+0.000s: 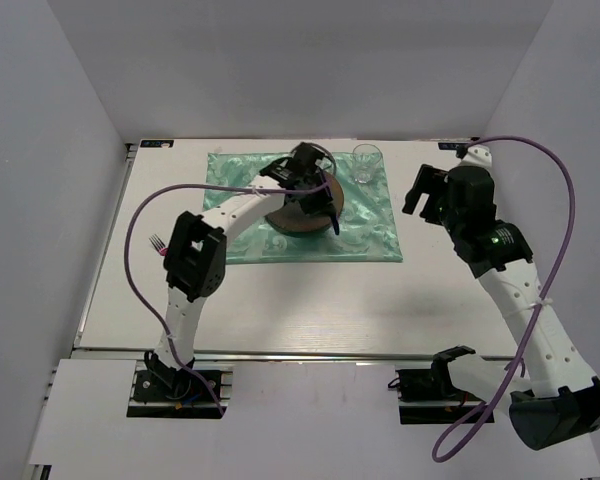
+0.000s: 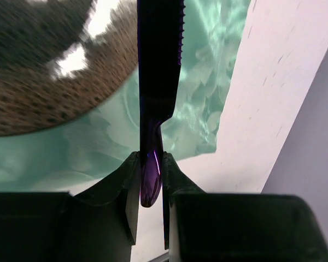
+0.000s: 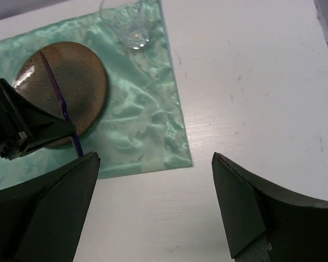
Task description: Set the dinner table for one person
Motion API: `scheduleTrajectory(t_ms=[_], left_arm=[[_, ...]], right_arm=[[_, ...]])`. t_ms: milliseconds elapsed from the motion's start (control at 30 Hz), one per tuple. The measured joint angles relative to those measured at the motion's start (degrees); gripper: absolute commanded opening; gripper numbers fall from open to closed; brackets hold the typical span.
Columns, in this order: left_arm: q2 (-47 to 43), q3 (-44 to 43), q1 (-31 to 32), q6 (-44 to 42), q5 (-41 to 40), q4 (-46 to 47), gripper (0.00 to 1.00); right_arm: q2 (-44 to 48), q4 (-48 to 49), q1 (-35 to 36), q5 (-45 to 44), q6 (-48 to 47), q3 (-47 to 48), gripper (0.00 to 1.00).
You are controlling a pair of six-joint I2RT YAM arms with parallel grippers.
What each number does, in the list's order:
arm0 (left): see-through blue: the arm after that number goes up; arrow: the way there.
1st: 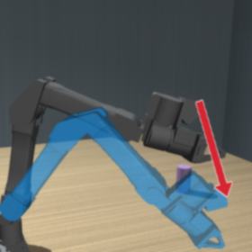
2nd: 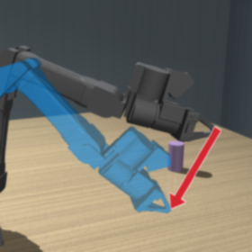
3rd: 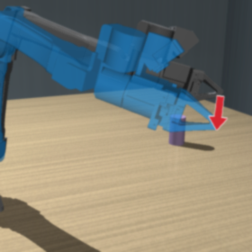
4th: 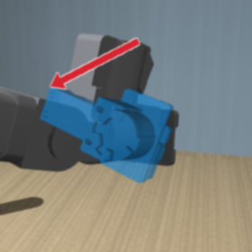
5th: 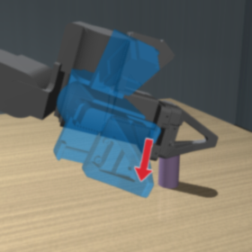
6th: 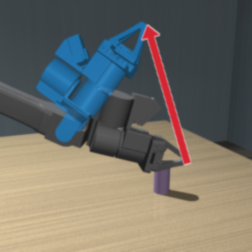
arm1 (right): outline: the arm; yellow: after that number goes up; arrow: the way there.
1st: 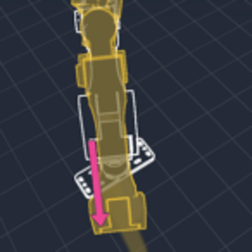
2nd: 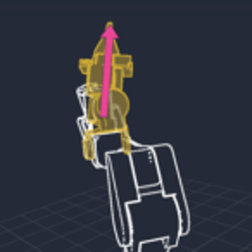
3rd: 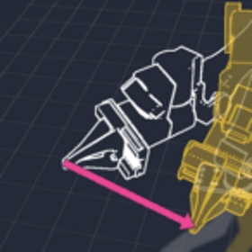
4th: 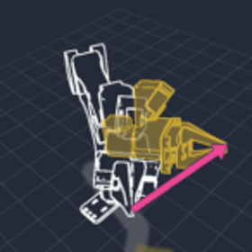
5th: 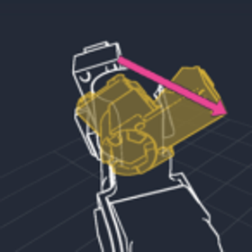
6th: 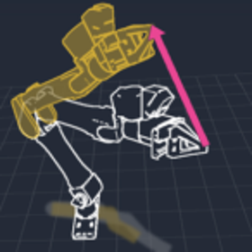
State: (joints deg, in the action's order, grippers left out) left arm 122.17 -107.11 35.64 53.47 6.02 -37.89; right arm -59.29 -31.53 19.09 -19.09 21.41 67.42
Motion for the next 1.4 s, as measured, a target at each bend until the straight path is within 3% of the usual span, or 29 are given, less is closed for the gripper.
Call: scheduleTrajectory(t_ms=[533, 1400], left_arm=[[17.2, -15.5, 9.6, 3.6, 0.7, -2.5, 0.0], [23.8, -20.7, 9.9, 0.5, 7.5, -0.6, 0.0]], right_arm=[[3.0, -8.1, -4.3, 2.4, -0.9, 1.2, 0.89], [4.5, -8.6, -6.0, 5.4, -2.4, -0.6, 0.89]])
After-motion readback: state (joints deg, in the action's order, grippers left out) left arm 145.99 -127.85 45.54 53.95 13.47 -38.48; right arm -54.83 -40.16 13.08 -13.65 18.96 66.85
